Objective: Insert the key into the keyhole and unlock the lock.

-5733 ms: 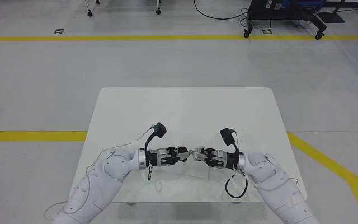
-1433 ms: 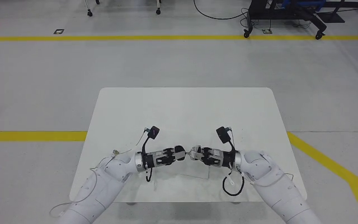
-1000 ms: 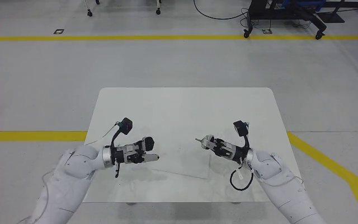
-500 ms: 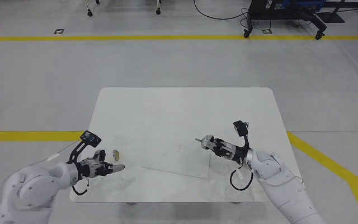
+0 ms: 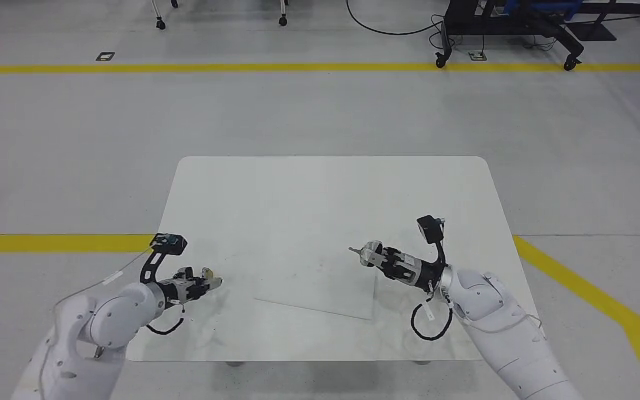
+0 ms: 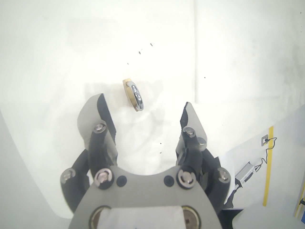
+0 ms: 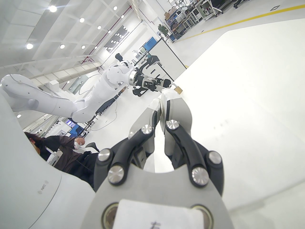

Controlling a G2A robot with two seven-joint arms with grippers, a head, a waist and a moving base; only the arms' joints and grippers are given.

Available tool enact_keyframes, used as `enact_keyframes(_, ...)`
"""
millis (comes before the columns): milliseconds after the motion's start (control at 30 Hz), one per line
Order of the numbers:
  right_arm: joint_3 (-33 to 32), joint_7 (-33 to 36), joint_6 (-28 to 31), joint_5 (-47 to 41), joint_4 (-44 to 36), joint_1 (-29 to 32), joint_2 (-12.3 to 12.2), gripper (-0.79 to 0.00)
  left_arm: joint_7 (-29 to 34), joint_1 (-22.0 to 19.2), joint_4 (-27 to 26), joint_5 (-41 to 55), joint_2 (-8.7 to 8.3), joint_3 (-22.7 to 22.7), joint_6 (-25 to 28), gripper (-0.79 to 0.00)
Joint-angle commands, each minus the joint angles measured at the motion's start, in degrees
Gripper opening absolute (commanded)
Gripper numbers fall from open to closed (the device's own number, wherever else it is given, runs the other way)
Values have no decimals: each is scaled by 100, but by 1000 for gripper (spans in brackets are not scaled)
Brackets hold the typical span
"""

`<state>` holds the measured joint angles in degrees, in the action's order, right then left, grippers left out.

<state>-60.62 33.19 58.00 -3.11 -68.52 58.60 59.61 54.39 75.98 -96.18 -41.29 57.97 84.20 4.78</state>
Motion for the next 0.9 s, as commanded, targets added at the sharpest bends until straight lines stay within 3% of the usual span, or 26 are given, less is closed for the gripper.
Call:
enact_keyframes(0,0,0,0,0,0,0,0,-785,-80,-25,5,-89,7,-40,-162,-453)
enact_keyframes(100,0,0,0,0,0,0,0,-785,-115,-67,26,-101,10,-85,-155,-446)
enact_keyframes(300,0,0,0,0,0,0,0,-785,-51,-186,55,-243,8,-171,-195,-551)
enact_keyframes(400,0,0,0,0,0,0,0,-785,-57,-249,80,-413,6,-213,-264,-557)
enact_keyframes(467,0,0,0,0,0,0,0,-785,-36,-306,148,-412,16,-299,-246,-637)
enact_keyframes(533,0,0,0,0,0,0,0,-785,-28,-374,225,-477,23,-382,-225,-785)
enact_keyframes(867,0,0,0,0,0,0,0,-785,-14,-493,391,-527,32,-526,-96,-785)
